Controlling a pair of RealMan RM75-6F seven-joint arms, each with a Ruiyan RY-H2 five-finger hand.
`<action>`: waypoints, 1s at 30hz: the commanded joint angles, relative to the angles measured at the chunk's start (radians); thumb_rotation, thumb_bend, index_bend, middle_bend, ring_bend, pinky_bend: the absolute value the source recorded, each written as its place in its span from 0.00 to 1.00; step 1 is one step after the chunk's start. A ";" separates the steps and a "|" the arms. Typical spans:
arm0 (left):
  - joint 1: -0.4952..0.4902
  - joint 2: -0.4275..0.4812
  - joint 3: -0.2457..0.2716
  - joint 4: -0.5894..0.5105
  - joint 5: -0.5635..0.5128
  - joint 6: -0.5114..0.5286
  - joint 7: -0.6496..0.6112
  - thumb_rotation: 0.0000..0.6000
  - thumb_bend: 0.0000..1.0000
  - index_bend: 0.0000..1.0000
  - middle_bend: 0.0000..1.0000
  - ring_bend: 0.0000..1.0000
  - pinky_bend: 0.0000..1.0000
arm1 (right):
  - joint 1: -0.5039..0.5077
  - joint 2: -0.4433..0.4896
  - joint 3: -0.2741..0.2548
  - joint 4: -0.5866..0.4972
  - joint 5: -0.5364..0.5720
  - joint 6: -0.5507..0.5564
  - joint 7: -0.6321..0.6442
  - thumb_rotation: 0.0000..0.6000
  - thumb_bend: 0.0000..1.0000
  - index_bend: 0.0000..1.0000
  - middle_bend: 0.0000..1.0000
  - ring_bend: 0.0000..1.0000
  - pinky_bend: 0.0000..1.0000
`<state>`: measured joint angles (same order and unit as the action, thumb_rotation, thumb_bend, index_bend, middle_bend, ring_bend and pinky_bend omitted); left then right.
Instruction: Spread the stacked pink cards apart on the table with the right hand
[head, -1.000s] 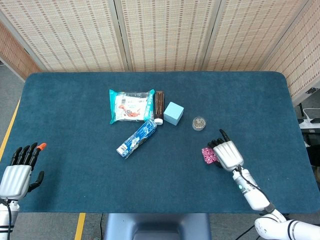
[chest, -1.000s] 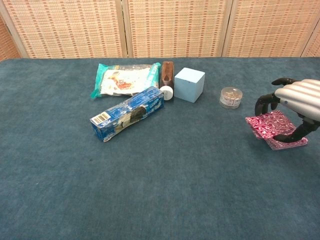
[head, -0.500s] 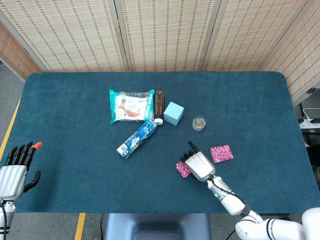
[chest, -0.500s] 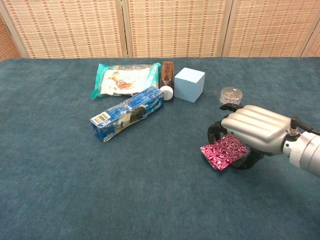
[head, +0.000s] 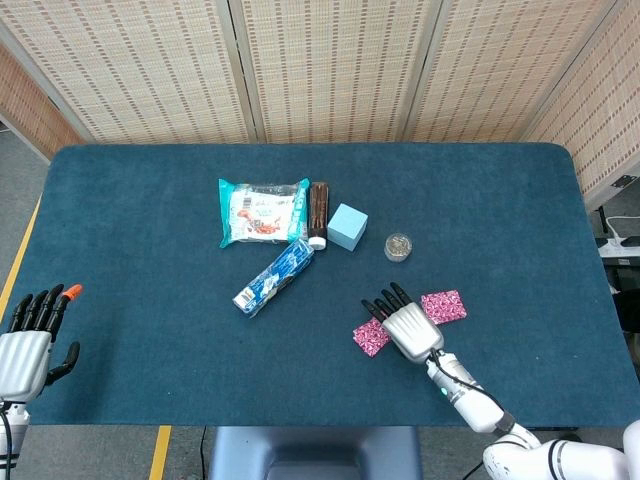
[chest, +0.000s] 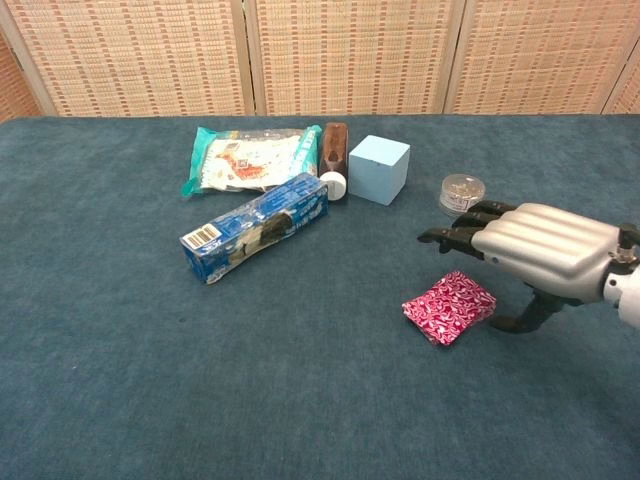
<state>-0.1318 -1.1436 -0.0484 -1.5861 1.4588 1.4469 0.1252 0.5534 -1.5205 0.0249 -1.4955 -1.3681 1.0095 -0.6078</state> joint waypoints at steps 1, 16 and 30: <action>0.000 0.003 -0.001 -0.006 0.001 0.002 0.002 1.00 0.44 0.00 0.00 0.00 0.00 | -0.017 0.041 0.008 -0.014 0.020 0.025 0.011 1.00 0.18 0.00 0.16 0.08 0.00; -0.009 -0.010 0.005 -0.019 -0.005 -0.020 0.059 1.00 0.43 0.00 0.00 0.00 0.00 | -0.036 0.086 0.010 0.205 0.051 -0.018 0.198 1.00 0.18 0.02 0.16 0.00 0.00; -0.012 -0.016 0.006 -0.018 -0.011 -0.029 0.072 1.00 0.43 0.00 0.00 0.00 0.00 | -0.031 0.065 -0.008 0.272 0.015 -0.038 0.243 1.00 0.18 0.21 0.15 0.00 0.00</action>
<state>-0.1443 -1.1595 -0.0427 -1.6040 1.4472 1.4175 0.1970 0.5216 -1.4548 0.0163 -1.2249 -1.3517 0.9719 -0.3658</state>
